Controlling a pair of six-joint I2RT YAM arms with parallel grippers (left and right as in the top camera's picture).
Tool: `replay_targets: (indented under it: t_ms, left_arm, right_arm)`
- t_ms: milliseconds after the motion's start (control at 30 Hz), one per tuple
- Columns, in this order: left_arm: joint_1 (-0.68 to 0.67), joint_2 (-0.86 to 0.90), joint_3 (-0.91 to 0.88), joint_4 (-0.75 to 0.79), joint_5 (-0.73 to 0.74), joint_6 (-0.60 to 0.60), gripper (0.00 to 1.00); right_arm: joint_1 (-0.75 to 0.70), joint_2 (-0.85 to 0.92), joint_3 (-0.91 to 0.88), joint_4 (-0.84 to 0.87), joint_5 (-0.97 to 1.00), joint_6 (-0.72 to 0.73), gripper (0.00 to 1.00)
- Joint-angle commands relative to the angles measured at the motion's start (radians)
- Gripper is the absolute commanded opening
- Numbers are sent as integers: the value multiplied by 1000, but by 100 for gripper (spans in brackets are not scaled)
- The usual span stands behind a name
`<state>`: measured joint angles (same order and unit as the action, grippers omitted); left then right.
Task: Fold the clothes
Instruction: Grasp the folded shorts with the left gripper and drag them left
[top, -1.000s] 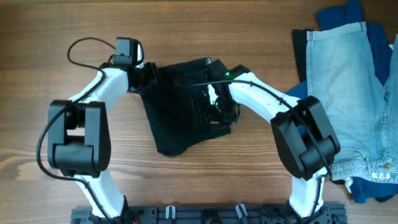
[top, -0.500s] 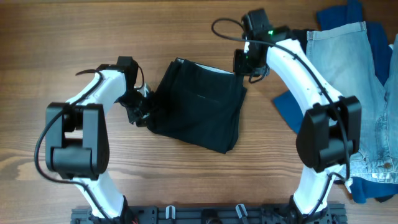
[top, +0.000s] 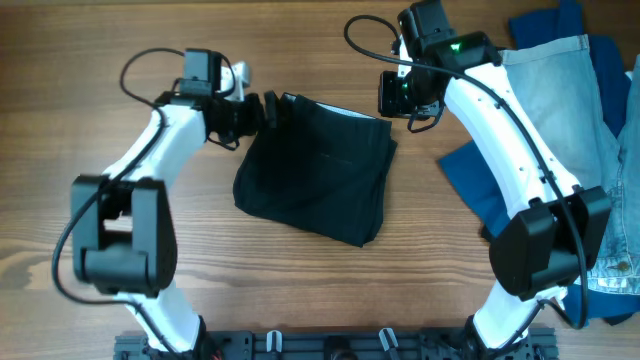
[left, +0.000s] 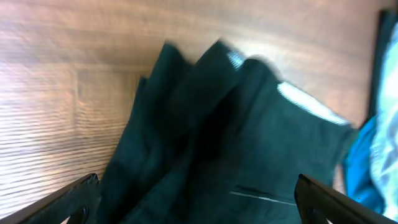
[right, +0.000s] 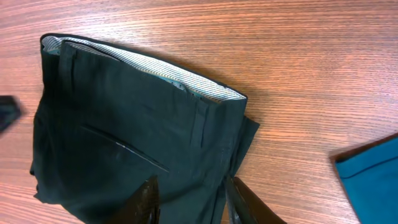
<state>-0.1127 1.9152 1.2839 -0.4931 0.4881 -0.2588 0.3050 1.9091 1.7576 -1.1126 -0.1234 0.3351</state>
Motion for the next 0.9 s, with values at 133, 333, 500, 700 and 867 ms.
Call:
replay_targets:
  t_ms: [133, 333, 500, 700, 867]
  left_arm:
    - [-55, 133, -1, -65, -2, 40, 100]
    - [-91, 133, -1, -110, -3, 43, 7]
    - [23, 102, 3, -107, -135, 42, 4]
    - [403, 71, 121, -33, -179, -20, 6]
    - [674, 71, 124, 42, -179, -187, 7]
  right_arm:
    - [6, -15, 17, -7, -16, 8, 36]
    - [6, -15, 17, -10, -16, 8, 36]
    - [6, -15, 17, -19, -16, 6, 36]
    - [6, -15, 17, -30, -16, 6, 36]
    - [6, -15, 17, -33, -16, 6, 36]
